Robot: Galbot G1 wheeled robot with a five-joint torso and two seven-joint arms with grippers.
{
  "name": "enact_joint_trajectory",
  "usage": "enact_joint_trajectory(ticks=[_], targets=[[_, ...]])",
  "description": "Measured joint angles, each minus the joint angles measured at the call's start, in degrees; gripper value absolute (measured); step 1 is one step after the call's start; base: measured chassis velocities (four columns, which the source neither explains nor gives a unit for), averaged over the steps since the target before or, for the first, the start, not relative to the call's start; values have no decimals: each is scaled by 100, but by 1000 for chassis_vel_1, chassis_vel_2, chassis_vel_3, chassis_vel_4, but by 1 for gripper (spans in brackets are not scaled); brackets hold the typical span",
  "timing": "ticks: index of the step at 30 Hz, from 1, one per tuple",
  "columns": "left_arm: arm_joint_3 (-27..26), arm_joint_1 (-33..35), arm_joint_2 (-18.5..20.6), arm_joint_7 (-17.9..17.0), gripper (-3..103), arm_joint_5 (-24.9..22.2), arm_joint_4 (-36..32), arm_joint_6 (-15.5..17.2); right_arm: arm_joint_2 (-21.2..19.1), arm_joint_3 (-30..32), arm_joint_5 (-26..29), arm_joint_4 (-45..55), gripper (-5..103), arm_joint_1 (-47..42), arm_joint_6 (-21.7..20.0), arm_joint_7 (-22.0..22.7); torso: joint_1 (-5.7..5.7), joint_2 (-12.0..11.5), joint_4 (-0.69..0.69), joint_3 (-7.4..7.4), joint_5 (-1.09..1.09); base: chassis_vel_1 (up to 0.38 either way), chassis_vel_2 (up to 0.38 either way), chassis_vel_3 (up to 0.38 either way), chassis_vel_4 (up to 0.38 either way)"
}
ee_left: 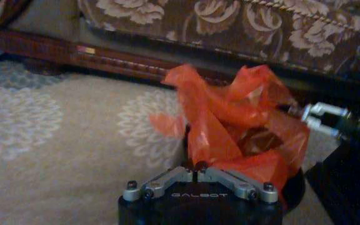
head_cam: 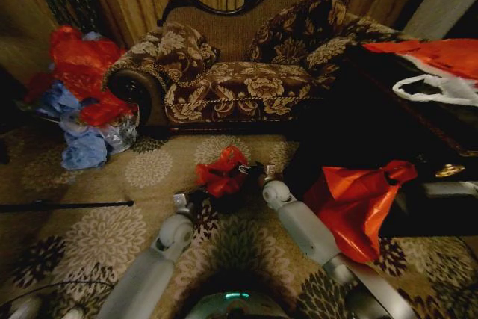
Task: Place a garbage bag over the trash bin.
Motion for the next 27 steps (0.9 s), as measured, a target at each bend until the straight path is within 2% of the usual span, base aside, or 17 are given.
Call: enact_joint_trajectory(ticks=[3,7,10,17,20,23,27], targets=[[-206,415,179,-65,0,-22,-328,53,-63,9,101,172,100,-51,-41,53,0,0,0,0,-1,0,0,0,0],[-265,606,251,-81,0,-23,-472,59,-73,32,164,209,100,-92,-57,67,0,0,0,0,0,0,0,0,0],[-320,757,299,-88,0,-9,-577,55,-41,89,561,275,100,-147,-179,193,0,0,-1,0,-1,0,0,0,0],[-283,734,259,-89,0,23,-565,45,73,105,1230,200,100,-106,-536,308,0,0,-1,1,0,0,0,0,0],[-253,701,229,-89,0,46,-523,39,134,72,1743,223,100,-52,-722,426,1,0,-1,1,0,0,0,0,0],[-252,709,222,-85,0,69,-522,28,191,51,1834,156,103,3,-704,414,0,0,0,1,0,0,0,0,0],[-282,757,218,-67,0,109,-533,2,239,44,1847,88,96,45,-658,382,1,0,0,1,0,0,0,0,0]])
